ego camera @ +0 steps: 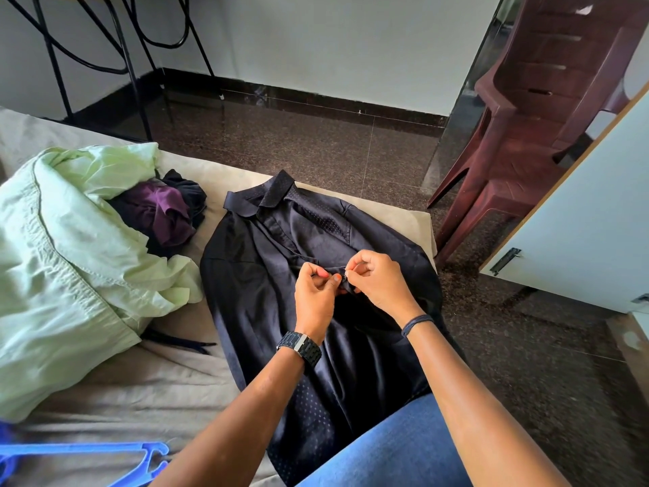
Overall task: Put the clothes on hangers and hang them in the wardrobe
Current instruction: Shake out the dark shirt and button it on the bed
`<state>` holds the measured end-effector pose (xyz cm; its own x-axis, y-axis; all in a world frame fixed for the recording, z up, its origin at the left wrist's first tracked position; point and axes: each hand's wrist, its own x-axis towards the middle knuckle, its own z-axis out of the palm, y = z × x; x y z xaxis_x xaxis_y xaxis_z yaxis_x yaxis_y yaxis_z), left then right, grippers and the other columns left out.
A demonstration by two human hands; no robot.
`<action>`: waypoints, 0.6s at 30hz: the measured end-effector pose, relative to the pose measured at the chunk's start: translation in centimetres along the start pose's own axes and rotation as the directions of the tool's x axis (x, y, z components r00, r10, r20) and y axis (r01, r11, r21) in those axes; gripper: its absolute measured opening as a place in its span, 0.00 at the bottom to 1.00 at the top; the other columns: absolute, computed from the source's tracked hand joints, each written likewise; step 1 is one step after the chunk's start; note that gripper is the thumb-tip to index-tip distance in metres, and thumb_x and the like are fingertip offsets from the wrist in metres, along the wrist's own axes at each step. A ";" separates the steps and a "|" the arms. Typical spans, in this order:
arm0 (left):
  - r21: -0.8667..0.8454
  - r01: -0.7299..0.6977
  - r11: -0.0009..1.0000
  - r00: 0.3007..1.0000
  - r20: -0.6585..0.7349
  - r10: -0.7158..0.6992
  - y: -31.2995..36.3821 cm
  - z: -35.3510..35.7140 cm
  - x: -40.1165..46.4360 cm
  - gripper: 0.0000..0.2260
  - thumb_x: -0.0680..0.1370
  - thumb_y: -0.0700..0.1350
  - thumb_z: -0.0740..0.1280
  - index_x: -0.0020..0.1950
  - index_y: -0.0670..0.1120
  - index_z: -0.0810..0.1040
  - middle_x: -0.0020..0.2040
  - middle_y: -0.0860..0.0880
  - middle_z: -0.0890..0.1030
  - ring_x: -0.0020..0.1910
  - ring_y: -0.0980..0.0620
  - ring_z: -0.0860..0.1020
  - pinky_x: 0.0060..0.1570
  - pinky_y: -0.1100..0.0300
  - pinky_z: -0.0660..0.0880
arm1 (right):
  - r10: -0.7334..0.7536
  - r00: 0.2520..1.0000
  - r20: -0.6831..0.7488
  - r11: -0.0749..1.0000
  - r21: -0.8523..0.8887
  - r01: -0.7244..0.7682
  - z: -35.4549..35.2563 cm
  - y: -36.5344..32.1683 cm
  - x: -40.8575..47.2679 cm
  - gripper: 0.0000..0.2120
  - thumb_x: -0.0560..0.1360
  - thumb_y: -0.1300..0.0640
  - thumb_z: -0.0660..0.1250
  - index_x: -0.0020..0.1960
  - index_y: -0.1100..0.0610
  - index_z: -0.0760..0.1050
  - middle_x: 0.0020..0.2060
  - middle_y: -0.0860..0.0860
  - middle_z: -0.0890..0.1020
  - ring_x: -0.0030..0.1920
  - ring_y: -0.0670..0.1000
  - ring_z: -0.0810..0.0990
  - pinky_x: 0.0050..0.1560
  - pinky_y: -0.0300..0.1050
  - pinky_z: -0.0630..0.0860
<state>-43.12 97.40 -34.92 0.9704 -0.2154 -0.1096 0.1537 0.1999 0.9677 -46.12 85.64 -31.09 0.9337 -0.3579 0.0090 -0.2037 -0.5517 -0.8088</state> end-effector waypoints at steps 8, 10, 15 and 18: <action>-0.189 0.216 0.958 0.971 -0.064 -0.231 1.2 0.3 0.0 0.12 0.77 0.29 0.62 0.42 0.45 0.65 0.36 0.45 0.75 0.27 0.57 0.76 0.34 0.63 0.79 | -0.234 0.972 -0.021 0.952 -0.206 0.225 0.7 0.4 -1.4 0.03 0.74 0.63 0.68 0.47 0.59 0.80 0.43 0.53 0.81 0.36 0.48 0.81 0.43 0.38 0.78; -0.230 0.266 0.936 0.957 -0.052 -0.285 1.5 0.4 0.2 0.13 0.77 0.30 0.62 0.42 0.46 0.64 0.36 0.44 0.75 0.26 0.56 0.75 0.31 0.64 0.78 | -0.242 0.970 -0.040 0.951 -0.208 0.229 0.7 0.4 -1.4 0.03 0.74 0.64 0.68 0.46 0.59 0.80 0.42 0.53 0.81 0.35 0.47 0.80 0.41 0.35 0.77; -0.273 0.301 0.914 0.947 -0.030 -0.320 1.6 0.5 0.3 0.15 0.77 0.29 0.61 0.40 0.47 0.63 0.36 0.44 0.76 0.27 0.54 0.75 0.31 0.65 0.77 | -0.266 0.961 -0.074 0.937 -0.256 0.240 1.1 0.1 -1.2 0.03 0.73 0.65 0.66 0.43 0.59 0.74 0.38 0.51 0.77 0.34 0.49 0.76 0.40 0.47 0.77; -0.189 0.208 0.960 0.974 -0.052 -0.221 1.8 0.4 0.7 0.15 0.76 0.29 0.62 0.41 0.47 0.62 0.38 0.43 0.76 0.30 0.52 0.76 0.31 0.66 0.76 | -0.289 0.953 -0.095 0.920 -0.303 0.249 1.7 -0.1 -1.3 0.05 0.72 0.67 0.64 0.44 0.59 0.71 0.39 0.52 0.74 0.37 0.52 0.73 0.41 0.54 0.74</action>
<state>-42.24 97.18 -33.17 0.9207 -0.2047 -0.3322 0.3843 0.3278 0.8631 -46.78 87.45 -32.02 0.9204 -0.2530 0.2982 -0.0442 -0.8250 -0.5634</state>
